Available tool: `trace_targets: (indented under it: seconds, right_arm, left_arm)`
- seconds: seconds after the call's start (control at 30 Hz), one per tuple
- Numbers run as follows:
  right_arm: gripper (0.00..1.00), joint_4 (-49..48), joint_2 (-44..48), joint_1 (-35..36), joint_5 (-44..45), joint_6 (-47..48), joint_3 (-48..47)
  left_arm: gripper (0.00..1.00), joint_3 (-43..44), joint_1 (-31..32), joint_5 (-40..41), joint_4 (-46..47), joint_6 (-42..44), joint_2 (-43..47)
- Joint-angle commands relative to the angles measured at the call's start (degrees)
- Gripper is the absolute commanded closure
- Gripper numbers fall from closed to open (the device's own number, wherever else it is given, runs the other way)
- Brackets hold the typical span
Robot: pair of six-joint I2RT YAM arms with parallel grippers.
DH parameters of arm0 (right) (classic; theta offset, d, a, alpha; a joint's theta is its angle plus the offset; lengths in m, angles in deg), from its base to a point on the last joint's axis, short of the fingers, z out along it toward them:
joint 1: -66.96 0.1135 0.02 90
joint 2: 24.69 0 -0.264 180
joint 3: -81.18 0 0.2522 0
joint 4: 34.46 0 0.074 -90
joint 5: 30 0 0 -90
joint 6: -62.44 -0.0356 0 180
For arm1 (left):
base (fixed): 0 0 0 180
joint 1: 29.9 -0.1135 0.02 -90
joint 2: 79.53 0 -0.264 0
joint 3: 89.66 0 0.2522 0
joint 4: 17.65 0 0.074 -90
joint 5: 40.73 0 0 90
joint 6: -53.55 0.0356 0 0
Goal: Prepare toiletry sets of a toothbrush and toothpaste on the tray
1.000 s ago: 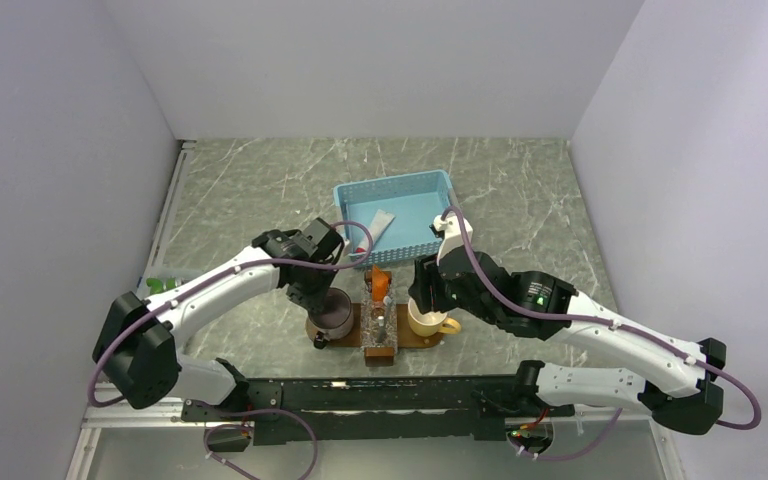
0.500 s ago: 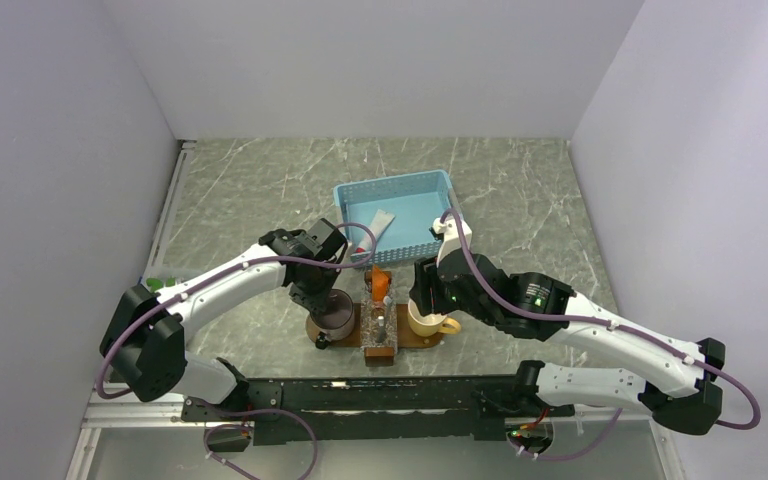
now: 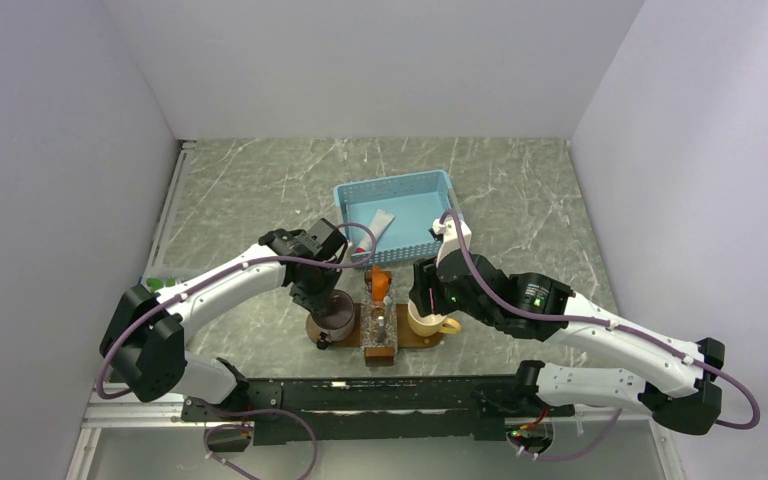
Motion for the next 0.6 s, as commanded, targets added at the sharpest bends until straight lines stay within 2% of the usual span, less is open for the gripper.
trace_targets:
  seconds: [0.0, 0.57]
  right_arm:
    - [0.41, -0.5, 0.2, 0.2, 1.2, -0.3, -0.9]
    - [0.35, 2.1, -0.1, 0.2, 5.5, 0.2, -2.9]
  left_arm:
    - [0.72, 1.7, 0.5, -1.3, 0.8, 0.6, 0.8]
    - [0.50, 7.9, 0.5, 2.3, -3.4, 0.5, 6.2]
